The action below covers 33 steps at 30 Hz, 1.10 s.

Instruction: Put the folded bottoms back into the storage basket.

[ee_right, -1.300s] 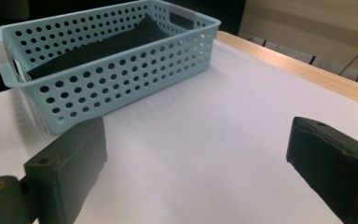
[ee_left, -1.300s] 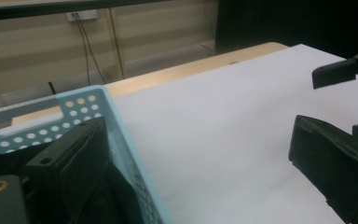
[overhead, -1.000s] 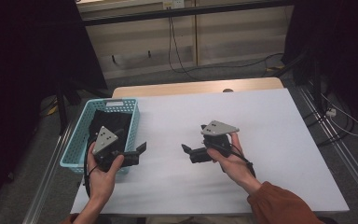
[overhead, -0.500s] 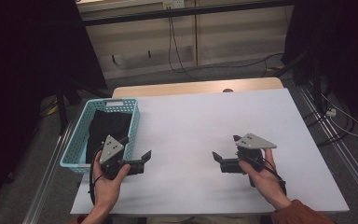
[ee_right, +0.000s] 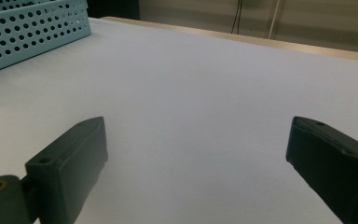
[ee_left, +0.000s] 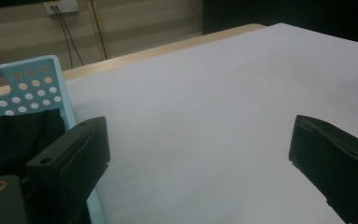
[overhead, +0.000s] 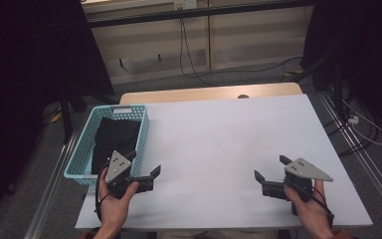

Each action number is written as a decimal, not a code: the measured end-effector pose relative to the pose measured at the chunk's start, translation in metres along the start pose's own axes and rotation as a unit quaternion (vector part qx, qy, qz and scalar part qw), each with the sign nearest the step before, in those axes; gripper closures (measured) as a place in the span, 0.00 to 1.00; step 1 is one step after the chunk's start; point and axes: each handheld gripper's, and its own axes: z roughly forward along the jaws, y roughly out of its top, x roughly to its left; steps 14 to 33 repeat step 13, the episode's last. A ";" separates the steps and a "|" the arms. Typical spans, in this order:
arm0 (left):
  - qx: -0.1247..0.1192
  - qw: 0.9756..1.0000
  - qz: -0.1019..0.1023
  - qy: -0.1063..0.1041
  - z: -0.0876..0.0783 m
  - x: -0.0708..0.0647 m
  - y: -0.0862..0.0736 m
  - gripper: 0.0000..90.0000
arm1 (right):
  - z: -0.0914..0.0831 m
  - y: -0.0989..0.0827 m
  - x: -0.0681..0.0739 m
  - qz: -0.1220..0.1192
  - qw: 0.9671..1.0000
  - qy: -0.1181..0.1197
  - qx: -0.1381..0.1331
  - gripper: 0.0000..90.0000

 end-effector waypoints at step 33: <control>0.013 1.000 0.000 -0.008 0.006 -0.007 -0.004 0.06 | 0.001 -0.006 0.003 -0.007 1.000 0.005 0.006 0.05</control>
